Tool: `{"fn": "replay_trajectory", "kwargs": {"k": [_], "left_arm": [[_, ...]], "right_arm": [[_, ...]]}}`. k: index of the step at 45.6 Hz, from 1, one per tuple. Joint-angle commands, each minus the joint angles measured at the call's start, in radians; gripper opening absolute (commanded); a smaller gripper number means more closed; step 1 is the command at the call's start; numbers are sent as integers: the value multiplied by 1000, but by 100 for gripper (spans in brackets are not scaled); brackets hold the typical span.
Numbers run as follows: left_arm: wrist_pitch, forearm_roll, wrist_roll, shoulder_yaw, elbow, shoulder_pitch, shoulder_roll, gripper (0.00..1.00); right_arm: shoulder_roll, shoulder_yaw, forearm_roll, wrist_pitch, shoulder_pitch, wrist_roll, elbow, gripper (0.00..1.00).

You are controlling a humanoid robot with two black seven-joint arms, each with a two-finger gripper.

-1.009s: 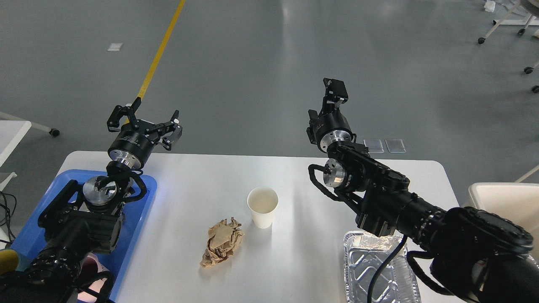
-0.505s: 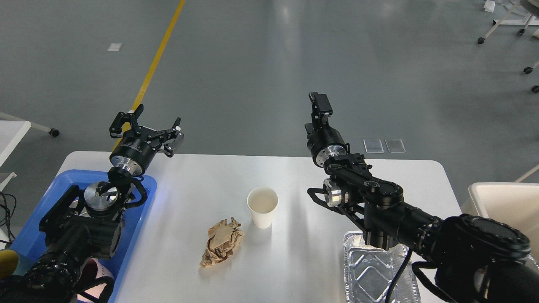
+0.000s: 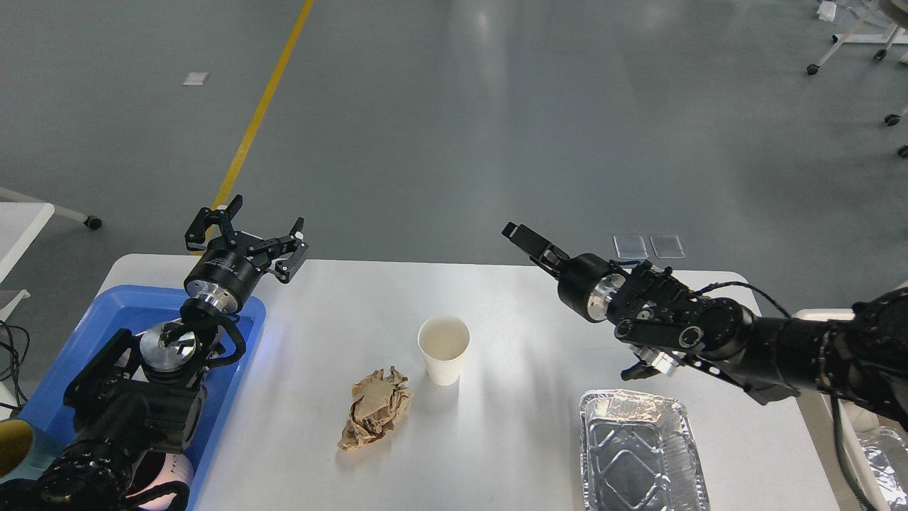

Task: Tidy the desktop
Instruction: 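Swing the right gripper outward past the foil tray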

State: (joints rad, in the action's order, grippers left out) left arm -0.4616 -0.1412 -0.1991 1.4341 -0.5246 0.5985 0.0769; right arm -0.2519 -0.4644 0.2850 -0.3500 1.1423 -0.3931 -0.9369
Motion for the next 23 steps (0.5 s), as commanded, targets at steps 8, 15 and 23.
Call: {"fn": "replay_trajectory", "kwargs": {"k": [8, 15, 23], "left_arm": [[-22, 0, 0, -37, 0, 4, -3, 99], [-22, 0, -2, -49, 0, 7, -2, 99], [-28, 0, -2, -96, 0, 10, 3, 99]], "right_arm": [[-437, -183, 299, 22, 102, -1, -336, 100], [-679, -191, 538, 115, 112, -3, -439, 100], [-901, -180, 767, 291, 157, -13, -474, 100]]}}
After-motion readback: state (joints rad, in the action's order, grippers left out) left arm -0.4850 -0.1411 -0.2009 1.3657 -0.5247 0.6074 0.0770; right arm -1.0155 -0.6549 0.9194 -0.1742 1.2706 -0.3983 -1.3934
